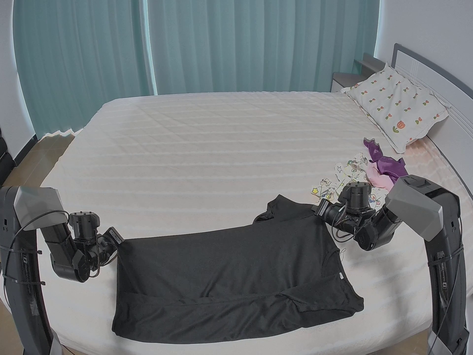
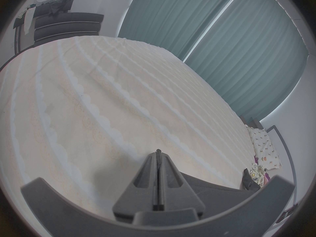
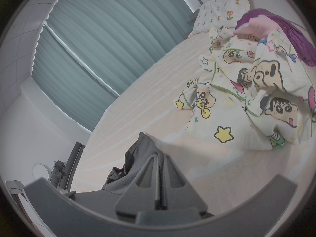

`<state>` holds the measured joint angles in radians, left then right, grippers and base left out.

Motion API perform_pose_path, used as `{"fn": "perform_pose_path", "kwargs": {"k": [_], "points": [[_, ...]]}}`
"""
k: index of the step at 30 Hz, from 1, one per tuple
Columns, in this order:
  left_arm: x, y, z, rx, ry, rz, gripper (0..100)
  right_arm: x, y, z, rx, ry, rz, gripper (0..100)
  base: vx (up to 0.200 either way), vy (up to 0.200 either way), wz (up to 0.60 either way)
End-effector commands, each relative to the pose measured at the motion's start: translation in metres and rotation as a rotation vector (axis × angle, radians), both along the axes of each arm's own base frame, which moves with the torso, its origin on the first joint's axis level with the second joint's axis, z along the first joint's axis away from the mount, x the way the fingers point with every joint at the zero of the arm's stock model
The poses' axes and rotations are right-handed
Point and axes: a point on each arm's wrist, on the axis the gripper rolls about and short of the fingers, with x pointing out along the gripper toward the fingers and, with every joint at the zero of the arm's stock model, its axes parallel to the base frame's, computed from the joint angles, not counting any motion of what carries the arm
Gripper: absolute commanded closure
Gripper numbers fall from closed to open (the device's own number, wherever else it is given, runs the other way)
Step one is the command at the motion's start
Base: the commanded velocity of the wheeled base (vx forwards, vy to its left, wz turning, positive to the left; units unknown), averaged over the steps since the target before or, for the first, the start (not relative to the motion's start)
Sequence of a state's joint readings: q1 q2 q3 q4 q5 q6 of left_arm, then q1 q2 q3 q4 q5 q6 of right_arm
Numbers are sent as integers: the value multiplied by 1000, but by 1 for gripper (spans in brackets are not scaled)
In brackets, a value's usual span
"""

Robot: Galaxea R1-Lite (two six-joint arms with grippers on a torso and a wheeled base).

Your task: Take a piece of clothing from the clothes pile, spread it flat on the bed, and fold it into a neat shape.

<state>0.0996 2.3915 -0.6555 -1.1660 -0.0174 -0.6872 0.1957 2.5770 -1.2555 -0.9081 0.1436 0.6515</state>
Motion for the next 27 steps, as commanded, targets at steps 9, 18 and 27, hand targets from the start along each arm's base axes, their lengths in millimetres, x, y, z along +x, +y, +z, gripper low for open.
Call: {"fn": "perform_pose_path", "kwargs": {"k": [9, 18, 27], "points": [[0, 0, 2, -1, -6, -2, 100, -19, -3, 1, 2, -58, 4, 100, 0, 0, 0], [-5, -2, 4, -12, 1, -22, 100, -33, -7, 9, 10, -38, 2, 100, 0, 0, 0], [-9, -1, 18, -10, -31, -20, 100, -32, -8, 12, 14, -60, -4, 100, 0, 0, 0]]}}
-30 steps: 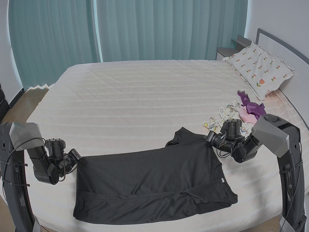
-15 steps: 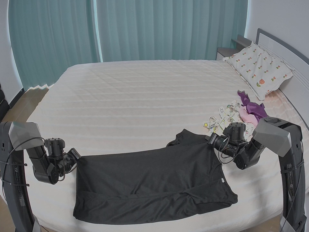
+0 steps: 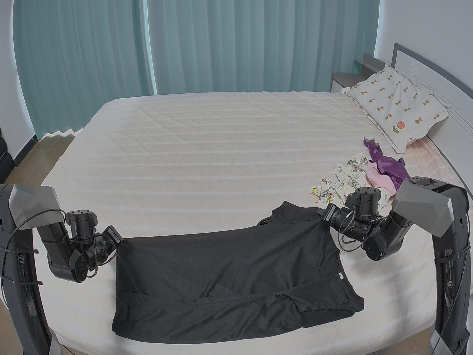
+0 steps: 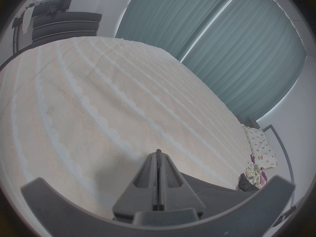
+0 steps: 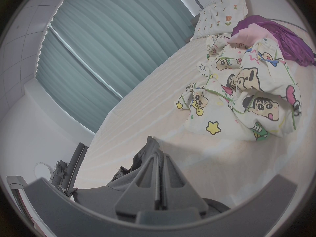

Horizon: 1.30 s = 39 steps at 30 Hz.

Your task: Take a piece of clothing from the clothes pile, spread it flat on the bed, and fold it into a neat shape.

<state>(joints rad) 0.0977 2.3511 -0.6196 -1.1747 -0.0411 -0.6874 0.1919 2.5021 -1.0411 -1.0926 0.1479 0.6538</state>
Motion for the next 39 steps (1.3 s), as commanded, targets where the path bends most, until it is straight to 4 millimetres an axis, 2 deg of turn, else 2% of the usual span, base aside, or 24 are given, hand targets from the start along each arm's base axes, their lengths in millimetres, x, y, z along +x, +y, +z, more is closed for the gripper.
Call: {"fn": "perform_pose_path", "kwargs": {"k": [1, 9, 14, 16, 25, 34, 39], "points": [[-2, 0, 8, 2, -17, 2, 100, 1, 0, 4, 3, -25, -5, 100, 0, 0, 0], [4, 1, 13, 6, -46, -1, 100, 4, 0, -3, -1, -37, -8, 100, 0, 0, 0], [5, 1, 15, 8, -55, -1, 100, 3, 0, 1, 2, -44, -8, 100, 0, 0, 0], [4, 1, 17, 13, -51, -5, 100, -1, 0, 10, 5, -64, -3, 100, 0, 0, 0], [-15, -1, 19, 74, -7, -45, 100, -29, -8, 19, 1, -7, 23, 100, 0, 0, 0], [-45, -4, 7, 130, 104, -102, 100, -64, -20, 4, -80, 88, 57, 100, 0, 0, 0], [-62, -6, -3, 159, 179, -155, 100, -82, -20, -11, -133, 155, 89, 100, 0, 0, 0]]}}
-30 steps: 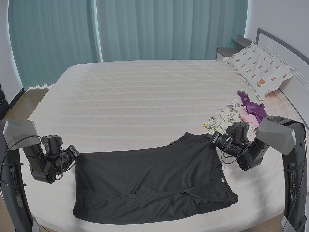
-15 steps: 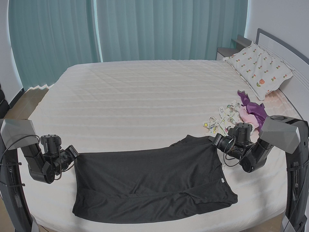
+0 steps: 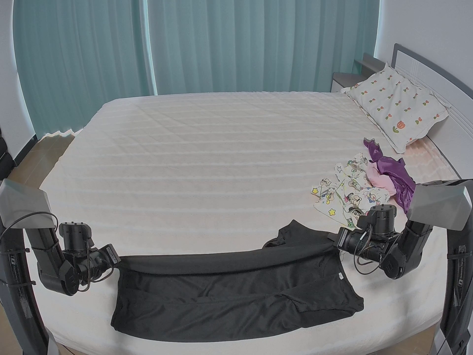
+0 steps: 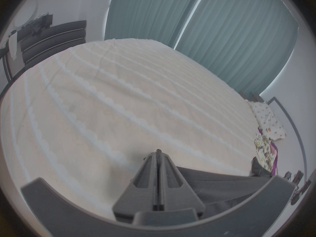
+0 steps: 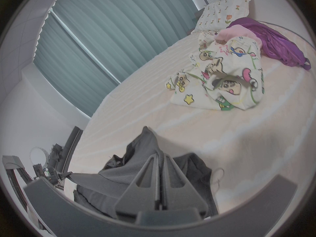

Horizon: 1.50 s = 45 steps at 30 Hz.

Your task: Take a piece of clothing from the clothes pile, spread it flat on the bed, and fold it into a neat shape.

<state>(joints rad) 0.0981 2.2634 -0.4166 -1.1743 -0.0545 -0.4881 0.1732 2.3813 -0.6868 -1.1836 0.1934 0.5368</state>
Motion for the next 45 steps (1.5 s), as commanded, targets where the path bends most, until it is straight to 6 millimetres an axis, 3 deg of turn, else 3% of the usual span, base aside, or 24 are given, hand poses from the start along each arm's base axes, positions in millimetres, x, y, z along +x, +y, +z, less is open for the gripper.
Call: {"fn": "perform_pose_path", "kwargs": {"k": [1, 13, 14, 15, 16, 25, 32, 34, 35, 38, 45], "points": [[-16, -2, -8, 24, 68, -33, 100, -16, -1, -10, -33, 58, 19, 100, 0, 0, 0], [-39, -9, -24, 12, 186, -113, 100, -38, -4, -32, -124, 149, 63, 100, 0, 0, 0], [-39, -9, -25, 10, 187, -115, 0, -38, -4, -32, -124, 149, 63, 100, 0, 0, 0], [-41, -9, -26, 9, 193, -114, 0, -39, -4, -32, -125, 151, 62, 100, 0, 0, 0], [-41, -10, -26, 7, 195, -115, 0, -39, -5, -33, -126, 154, 62, 0, 0, 0, 0], [-54, -7, -21, 0, 164, -93, 0, -47, -11, -15, -93, 116, 33, 0, 0, 0, 0], [-60, 12, 2, -99, 34, 8, 0, -41, -13, 9, 27, 28, -29, 0, 0, 0, 0], [-61, 13, 6, -147, 17, 19, 0, -40, -11, 9, 40, 28, -19, 0, 0, 0, 0], [-66, 11, 13, -276, 6, 34, 0, -38, -6, 8, 60, 26, 15, 0, 0, 0, 0], [-71, 7, 17, -443, 20, 55, 0, -39, 2, 2, 84, 49, 57, 0, 0, 0, 0], [-70, 2, 15, -482, 38, 72, 0, -24, 10, -21, 110, 59, 132, 0, 0, 0, 0]]}}
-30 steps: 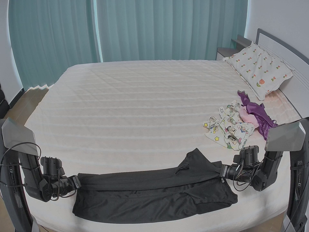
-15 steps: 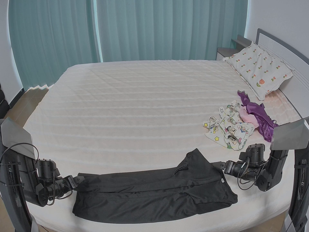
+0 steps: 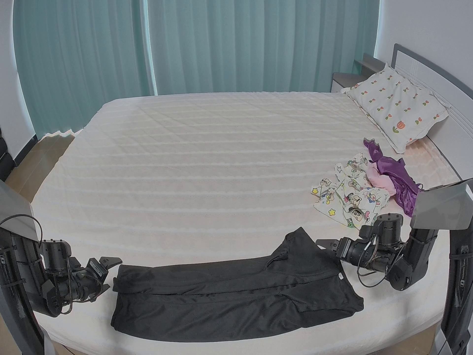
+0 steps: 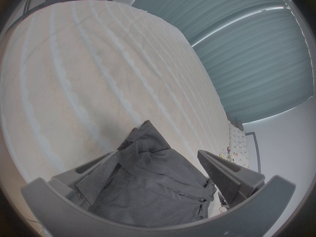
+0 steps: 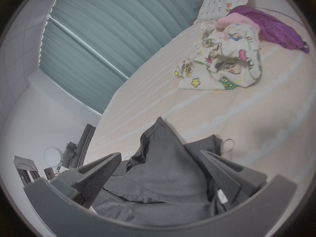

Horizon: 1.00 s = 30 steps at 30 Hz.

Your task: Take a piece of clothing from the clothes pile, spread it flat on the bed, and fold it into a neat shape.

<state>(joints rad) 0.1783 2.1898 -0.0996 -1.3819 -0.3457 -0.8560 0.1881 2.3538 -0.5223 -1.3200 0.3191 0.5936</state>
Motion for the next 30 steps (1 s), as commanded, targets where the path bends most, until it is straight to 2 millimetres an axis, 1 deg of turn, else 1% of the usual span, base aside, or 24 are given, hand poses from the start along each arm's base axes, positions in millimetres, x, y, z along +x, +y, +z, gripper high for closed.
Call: {"fn": "perform_pose_path", "kwargs": {"k": [1, 8, 11, 18, 19, 24, 25, 30], "points": [[-1, -3, 4, -8, -11, -13, 0, 10, 8, -22, 5, 21, 39, 0, 0, 0, 0], [-1, -8, 0, 19, 7, -10, 0, 15, 10, -28, 5, 21, 48, 0, 0, 0, 0], [0, -10, -3, 34, 20, -5, 0, 15, 7, -32, -3, 26, 44, 0, 0, 0, 0], [3, -14, -9, 62, 17, 1, 0, 14, 10, -42, -21, 40, 62, 0, 0, 0, 0], [3, -14, -9, 62, 15, -1, 0, 14, 9, -42, -23, 39, 60, 100, 0, 0, 0], [2, -14, -11, 64, 9, -2, 0, 8, 6, -37, -32, 43, 56, 100, 0, 0, 0], [2, -14, -11, 64, 9, -2, 0, 3, 3, -34, -43, 48, 59, 100, 0, 0, 0], [2, -14, -11, 65, 5, -3, 0, -8, -4, -32, -73, 64, 62, 100, 0, 0, 0]]}}
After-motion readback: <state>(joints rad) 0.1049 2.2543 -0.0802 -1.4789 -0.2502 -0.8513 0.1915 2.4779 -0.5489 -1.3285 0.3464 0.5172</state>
